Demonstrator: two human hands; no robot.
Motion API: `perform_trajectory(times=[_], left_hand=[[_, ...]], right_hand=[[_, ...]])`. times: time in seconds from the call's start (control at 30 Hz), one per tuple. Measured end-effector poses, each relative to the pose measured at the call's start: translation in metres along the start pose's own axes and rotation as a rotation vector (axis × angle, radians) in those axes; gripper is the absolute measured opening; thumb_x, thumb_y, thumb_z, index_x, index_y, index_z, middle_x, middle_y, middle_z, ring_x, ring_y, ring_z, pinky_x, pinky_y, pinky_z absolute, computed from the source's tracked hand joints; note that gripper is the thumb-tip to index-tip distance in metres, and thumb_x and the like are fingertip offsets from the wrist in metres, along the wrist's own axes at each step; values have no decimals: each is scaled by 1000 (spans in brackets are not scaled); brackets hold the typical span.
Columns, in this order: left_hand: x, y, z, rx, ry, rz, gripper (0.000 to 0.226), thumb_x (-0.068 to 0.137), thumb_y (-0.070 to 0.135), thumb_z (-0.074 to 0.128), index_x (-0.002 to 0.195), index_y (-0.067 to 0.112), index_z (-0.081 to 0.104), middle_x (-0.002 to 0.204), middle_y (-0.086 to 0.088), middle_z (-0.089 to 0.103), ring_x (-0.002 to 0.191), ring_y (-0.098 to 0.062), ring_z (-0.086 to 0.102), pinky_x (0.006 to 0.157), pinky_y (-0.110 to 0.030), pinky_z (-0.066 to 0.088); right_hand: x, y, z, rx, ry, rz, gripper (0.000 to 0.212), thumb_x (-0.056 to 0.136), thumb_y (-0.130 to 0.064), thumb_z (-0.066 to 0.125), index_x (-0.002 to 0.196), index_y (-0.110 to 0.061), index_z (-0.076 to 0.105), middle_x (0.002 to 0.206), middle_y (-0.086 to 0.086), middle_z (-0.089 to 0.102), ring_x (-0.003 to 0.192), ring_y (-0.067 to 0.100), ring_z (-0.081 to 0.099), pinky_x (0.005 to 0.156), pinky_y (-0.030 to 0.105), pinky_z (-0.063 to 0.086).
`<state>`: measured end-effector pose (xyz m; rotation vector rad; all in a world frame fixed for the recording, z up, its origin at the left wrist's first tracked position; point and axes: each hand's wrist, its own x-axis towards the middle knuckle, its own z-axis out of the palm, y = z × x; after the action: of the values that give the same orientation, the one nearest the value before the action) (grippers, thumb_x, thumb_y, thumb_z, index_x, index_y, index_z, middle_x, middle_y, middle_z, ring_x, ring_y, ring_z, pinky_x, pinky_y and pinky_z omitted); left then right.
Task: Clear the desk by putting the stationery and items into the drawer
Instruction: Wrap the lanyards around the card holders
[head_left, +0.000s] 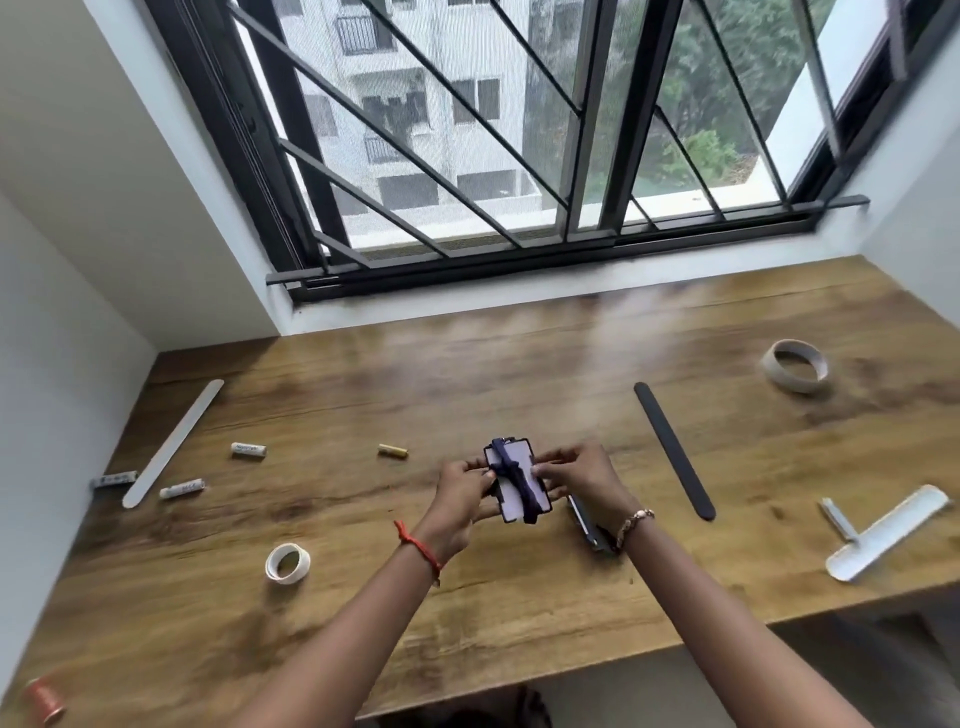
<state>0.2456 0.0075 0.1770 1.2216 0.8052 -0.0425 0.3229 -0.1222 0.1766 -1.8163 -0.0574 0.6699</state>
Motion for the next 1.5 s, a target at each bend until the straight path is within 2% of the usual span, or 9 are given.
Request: perform_trajectory(times=[0.2, 0.37, 0.5, 0.67, 0.8, 0.87, 0.97, 1.3, 1.5], left_hand=[[-4, -36, 9, 54, 135, -36, 15, 90, -7, 46, 98, 1, 57, 95, -15, 61, 82, -28, 61, 60, -34, 54], [-6, -49, 8, 175, 254, 39, 15, 85, -7, 54, 84, 6, 62, 89, -13, 63, 84, -26, 63, 64, -33, 56], [-8, -52, 9, 369, 347, 136, 11, 80, -3, 62, 81, 5, 69, 87, -16, 70, 82, -26, 66, 79, -44, 55], [-14, -50, 11, 456, 388, 207, 14, 82, 0, 61, 91, -2, 71, 92, -12, 70, 81, -18, 61, 81, -33, 52], [-17, -46, 9, 468, 400, 226, 12, 84, 4, 61, 90, -1, 70, 88, -9, 68, 77, -17, 58, 73, -30, 48], [-20, -44, 8, 488, 417, 244, 12, 85, 4, 60, 91, 0, 69, 85, -5, 65, 78, -15, 57, 70, -23, 43], [-22, -41, 5, 497, 427, 281, 13, 86, 5, 59, 95, 2, 68, 88, -5, 65, 80, -12, 57, 70, -19, 39], [-37, -43, -14, 647, 475, 389, 17, 86, 10, 60, 102, 7, 65, 105, -7, 64, 100, -20, 57, 86, -27, 44], [-59, -45, -20, 683, 448, 496, 18, 86, 7, 59, 103, 4, 63, 106, -9, 62, 101, -20, 57, 90, -28, 44]], right_hand=[[-14, 22, -1, -296, 26, -40, 14, 76, 4, 67, 88, 11, 68, 77, 23, 69, 53, 18, 60, 45, 19, 48], [-9, 37, 7, -500, 27, -94, 10, 73, 1, 62, 70, 9, 67, 68, 14, 67, 63, 14, 58, 49, 20, 38], [-5, 42, 11, -565, 24, -94, 8, 77, -2, 59, 79, 0, 67, 82, 12, 66, 77, 19, 61, 61, 21, 38], [-7, 33, 13, -632, 14, -163, 33, 75, 1, 57, 53, -13, 36, 56, 4, 38, 58, 16, 38, 46, 25, 25], [-7, 30, 10, -602, 35, -186, 23, 75, 1, 59, 55, 1, 48, 53, 19, 47, 49, 25, 45, 46, 34, 33], [-7, 28, 9, -602, 52, -204, 15, 79, -1, 59, 79, 13, 63, 79, 27, 65, 74, 34, 64, 63, 42, 50], [-7, 24, 7, -612, 45, -249, 20, 81, -3, 59, 94, 12, 64, 97, 22, 67, 91, 32, 63, 80, 39, 53], [-18, 15, 11, -602, 5, -349, 16, 81, -4, 54, 80, 0, 68, 71, 7, 62, 61, 15, 56, 48, 15, 37], [-44, 23, 12, -570, 32, -415, 24, 76, 1, 52, 53, -3, 54, 53, 14, 54, 51, 14, 45, 50, 26, 33]])
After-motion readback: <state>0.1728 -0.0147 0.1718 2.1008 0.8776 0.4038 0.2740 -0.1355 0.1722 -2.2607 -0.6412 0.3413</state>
